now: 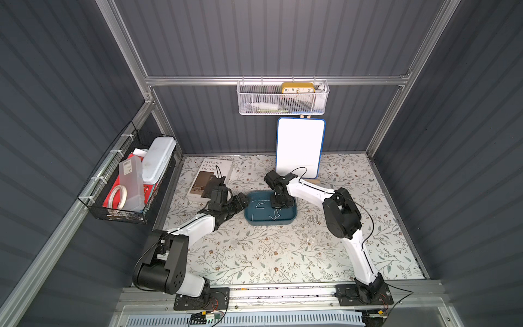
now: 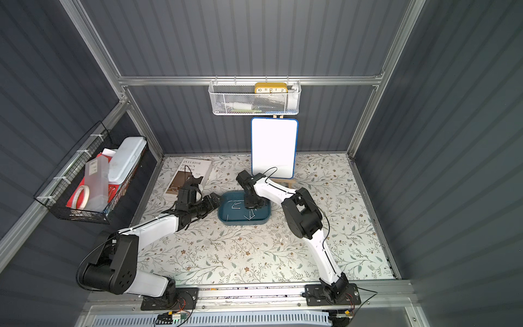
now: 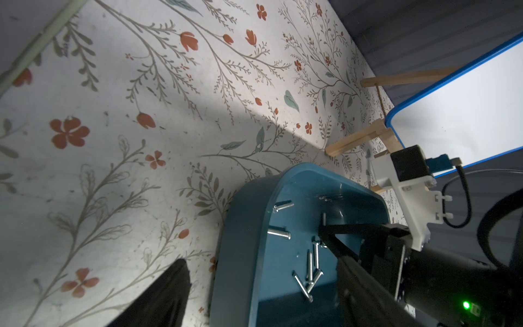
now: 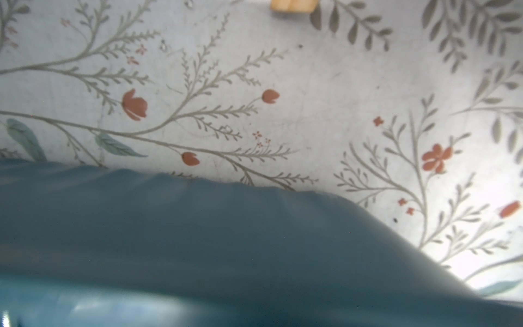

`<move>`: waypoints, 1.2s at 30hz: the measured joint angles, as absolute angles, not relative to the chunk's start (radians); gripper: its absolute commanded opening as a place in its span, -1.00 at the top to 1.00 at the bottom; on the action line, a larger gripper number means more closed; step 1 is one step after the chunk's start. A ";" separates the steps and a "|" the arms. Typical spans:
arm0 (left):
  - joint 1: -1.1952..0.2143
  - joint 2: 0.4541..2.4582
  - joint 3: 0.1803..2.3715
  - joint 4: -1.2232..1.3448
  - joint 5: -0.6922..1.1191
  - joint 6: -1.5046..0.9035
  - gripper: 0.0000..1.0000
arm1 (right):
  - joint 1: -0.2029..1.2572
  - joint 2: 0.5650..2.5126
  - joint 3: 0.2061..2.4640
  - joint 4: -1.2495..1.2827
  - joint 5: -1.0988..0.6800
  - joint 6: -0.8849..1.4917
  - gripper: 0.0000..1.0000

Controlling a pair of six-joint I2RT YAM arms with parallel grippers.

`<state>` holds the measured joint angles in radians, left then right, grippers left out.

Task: Take out the screws from the storage box
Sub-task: Pick up the screw from the storage box, then place the screw at the center of the board.

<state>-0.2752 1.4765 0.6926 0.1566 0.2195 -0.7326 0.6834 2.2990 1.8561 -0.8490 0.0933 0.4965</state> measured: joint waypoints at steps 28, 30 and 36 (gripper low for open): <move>-0.275 1.375 0.693 0.120 0.208 -0.732 -0.74 | 0.702 2.054 1.798 -0.965 0.131 0.493 0.92; -0.275 1.373 0.693 0.110 0.205 -0.732 -0.74 | 0.701 1.980 1.733 -0.955 0.142 0.504 0.92; -0.275 1.351 0.693 0.081 0.197 -0.732 -0.74 | 0.672 1.763 1.541 -0.934 0.169 0.530 0.92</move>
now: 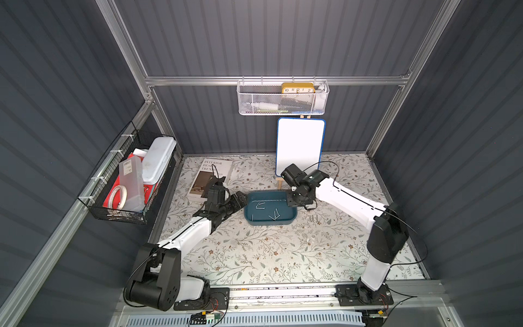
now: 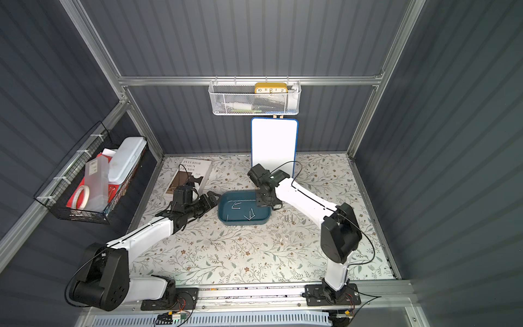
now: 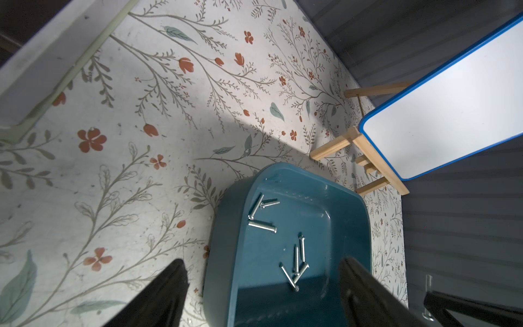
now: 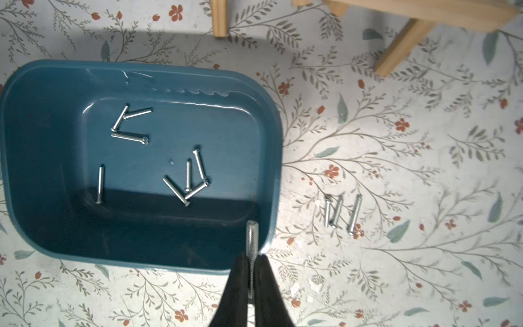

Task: Take out the screws from the storage box
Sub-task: Place the screw at the center of the board.

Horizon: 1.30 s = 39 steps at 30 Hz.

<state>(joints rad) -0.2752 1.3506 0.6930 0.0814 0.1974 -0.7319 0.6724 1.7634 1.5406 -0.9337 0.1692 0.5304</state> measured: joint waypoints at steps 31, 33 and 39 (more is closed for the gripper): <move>-0.275 1.372 0.712 0.091 0.210 -0.754 -0.74 | 0.370 1.752 1.073 -0.720 0.097 0.488 0.84; -0.275 1.378 0.712 0.091 0.210 -0.754 -0.74 | 0.368 1.769 1.074 -0.712 0.097 0.482 0.84; -0.275 1.393 0.711 0.095 0.211 -0.754 -0.74 | 0.364 1.794 1.090 -0.706 0.097 0.479 0.79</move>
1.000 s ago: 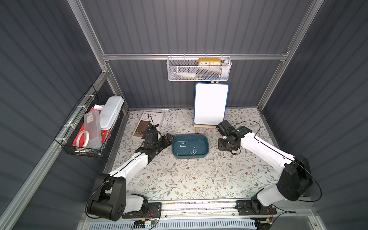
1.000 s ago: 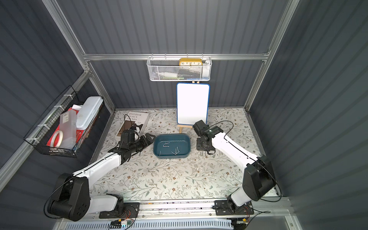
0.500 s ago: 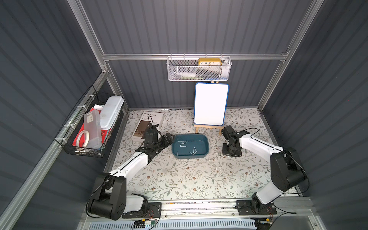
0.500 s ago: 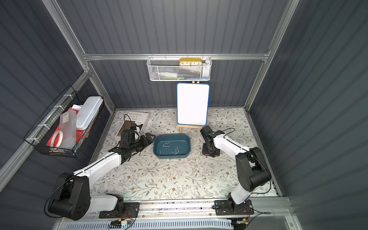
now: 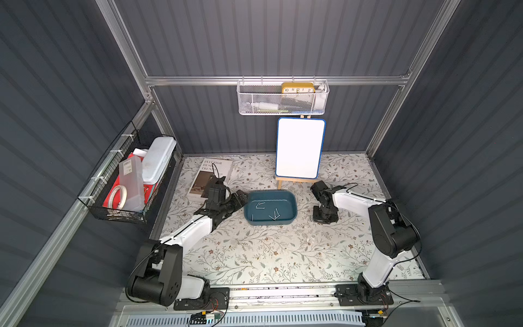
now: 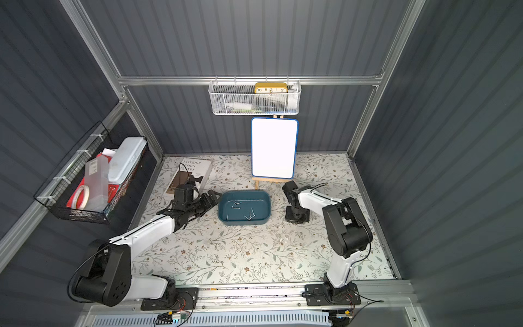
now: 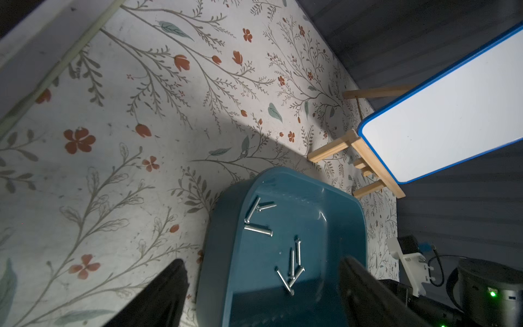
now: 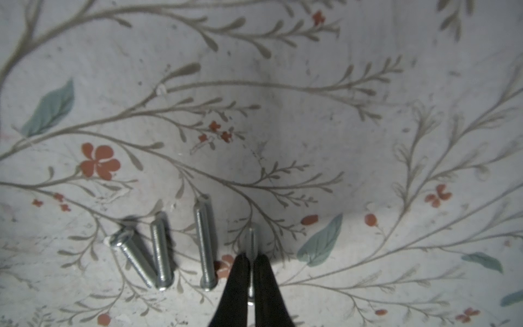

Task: Take out the screws from the storage box
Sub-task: Place the screw at the center of the board.

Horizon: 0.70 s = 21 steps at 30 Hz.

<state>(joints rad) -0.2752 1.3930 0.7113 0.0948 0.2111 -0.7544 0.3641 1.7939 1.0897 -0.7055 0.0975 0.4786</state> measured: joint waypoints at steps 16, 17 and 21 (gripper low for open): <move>-0.275 1.390 0.711 0.106 0.213 -0.754 -0.77 | 0.361 1.762 1.105 -0.718 0.096 0.482 0.57; -0.275 1.386 0.711 0.106 0.213 -0.754 -0.77 | 0.361 1.745 1.114 -0.730 0.097 0.482 0.57; -0.276 1.353 0.707 0.104 0.213 -0.754 -0.78 | 0.361 1.649 1.158 -0.764 0.097 0.482 0.54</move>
<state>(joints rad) -0.2756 1.3529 0.7074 0.1043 0.2131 -0.7544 0.3614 1.6493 1.1584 -0.7635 0.0971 0.4820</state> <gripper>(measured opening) 0.889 0.221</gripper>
